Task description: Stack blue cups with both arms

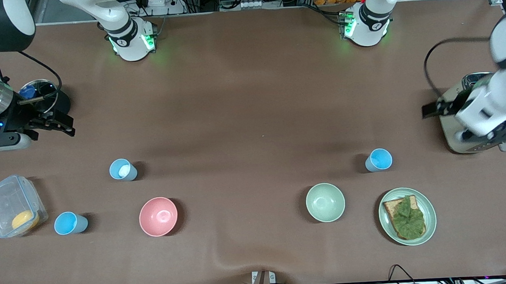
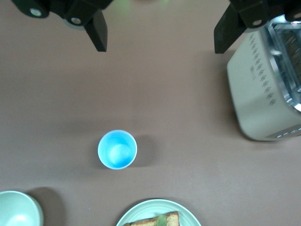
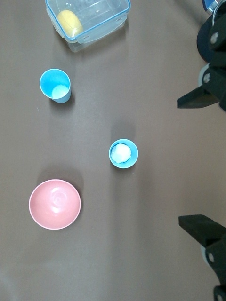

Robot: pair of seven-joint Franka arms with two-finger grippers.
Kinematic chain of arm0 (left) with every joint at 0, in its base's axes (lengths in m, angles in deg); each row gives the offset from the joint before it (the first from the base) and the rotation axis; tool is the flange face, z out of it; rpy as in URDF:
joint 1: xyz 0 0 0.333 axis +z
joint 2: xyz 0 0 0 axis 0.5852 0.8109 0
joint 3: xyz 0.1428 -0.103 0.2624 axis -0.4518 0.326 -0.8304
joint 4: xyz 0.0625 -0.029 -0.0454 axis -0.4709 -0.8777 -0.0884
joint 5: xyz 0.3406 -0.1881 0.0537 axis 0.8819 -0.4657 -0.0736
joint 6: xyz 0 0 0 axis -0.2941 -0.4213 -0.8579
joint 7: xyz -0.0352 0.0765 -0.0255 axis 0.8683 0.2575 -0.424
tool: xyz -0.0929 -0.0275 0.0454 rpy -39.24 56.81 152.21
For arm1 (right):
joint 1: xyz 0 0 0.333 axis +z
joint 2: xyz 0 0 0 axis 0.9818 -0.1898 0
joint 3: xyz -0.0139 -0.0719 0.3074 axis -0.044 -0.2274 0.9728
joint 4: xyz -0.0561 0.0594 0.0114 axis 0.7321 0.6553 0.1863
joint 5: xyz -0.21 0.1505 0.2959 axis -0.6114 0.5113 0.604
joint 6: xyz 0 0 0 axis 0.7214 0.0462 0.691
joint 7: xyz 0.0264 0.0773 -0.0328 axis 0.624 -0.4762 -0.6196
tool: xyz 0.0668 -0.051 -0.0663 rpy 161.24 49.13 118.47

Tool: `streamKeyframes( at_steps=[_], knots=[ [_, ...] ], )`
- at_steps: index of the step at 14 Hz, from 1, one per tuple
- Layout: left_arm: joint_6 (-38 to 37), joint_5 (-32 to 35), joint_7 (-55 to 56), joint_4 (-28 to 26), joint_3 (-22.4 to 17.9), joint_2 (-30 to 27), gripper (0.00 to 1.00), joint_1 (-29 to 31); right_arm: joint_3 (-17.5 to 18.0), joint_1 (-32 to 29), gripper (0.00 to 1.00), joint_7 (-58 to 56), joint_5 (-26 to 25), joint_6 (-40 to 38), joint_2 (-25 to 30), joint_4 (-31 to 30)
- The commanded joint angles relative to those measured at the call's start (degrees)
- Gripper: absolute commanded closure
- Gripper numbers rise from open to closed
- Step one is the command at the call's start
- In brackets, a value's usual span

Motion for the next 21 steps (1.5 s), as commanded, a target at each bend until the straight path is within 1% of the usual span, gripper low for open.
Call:
streamKeyframes(
  at_steps=[1,2,5,7,10,11,12,13,14,16,17,18,19,21],
  knots=[
    [4.7,0.84,1.18,-5.96,0.18,-2.21,0.0,0.9,0.22,0.17,0.0,0.48,-0.73,-0.24,-0.93,0.94],
    [4.89,0.84,1.18,-5.97,0.36,-2.65,0.0,1.95,0.22,0.52,0.0,0.48,-0.64,-0.51,-1.28,0.94],
    [6.99,0.84,3.11,-5.62,0.97,-2.83,0.0,2.22,0.22,0.7,0.0,0.65,-0.64,-0.77,-1.46,0.5],
    [10.76,0.84,3.2,-6.93,0.97,-0.47,0.0,1.7,0.22,0.7,0.0,0.56,-0.64,-0.68,-1.46,0.5],
    [17.87,0.93,3.12,-10.79,0.89,4.54,0.0,1.61,0.39,1.66,0.0,0.56,-0.56,-0.86,-2.33,0.24],
    [20.77,1.89,3.2,-11.85,0.97,6.38,0.0,1.79,0.39,3.93,0.0,0.56,-0.55,-1.03,-3.03,-0.11],
    [24.36,4.24,3.2,-12.9,0.97,7.97,0.0,1.96,0.31,5.87,0.0,0.65,-0.9,-1.04,-4.69,-0.46],
    [27.1,5.23,3.29,-13.78,0.97,8.94,0.0,1.79,0.3,8.15,0.0,2.22,-0.91,-0.08,-5.32,-1.86],
    [27.82,5.23,3.38,-14.05,0.97,9.12,0.0,1.79,0.3,9.48,0.0,6.32,-0.91,1.06,-5.5,-2.39],
    [29.75,5.24,3.38,-14.05,1.06,10.35,0.0,1.61,0.3,13.78,0.0,15.38,-0.99,1.51,-7.6,-2.4],
    [31.76,5.32,3.55,-14.14,1.06,11.49,0.0,1.44,0.3,15.1,0.0,16.81,-1.52,1.86,-8.74,-2.49],
    [32.83,5.32,3.47,-14.14,1.06,12.37,0.0,1.26,0.3,15.73,0.0,17.08,-2.65,2.91,-9.88,-3.36],
    [33.53,5.32,3.55,-14.06,1.06,12.81,0.0,1.17,0.3,15.82,0.0,17.17,-4.14,5.96,-10.24,-5.37],
    [35.03,5.23,3.64,-13.97,1.15,14.3,0.0,1.0,0.13,15.03,0.0,17.17,-8.01,14.39,-10.16,-11.69]
  ],
)
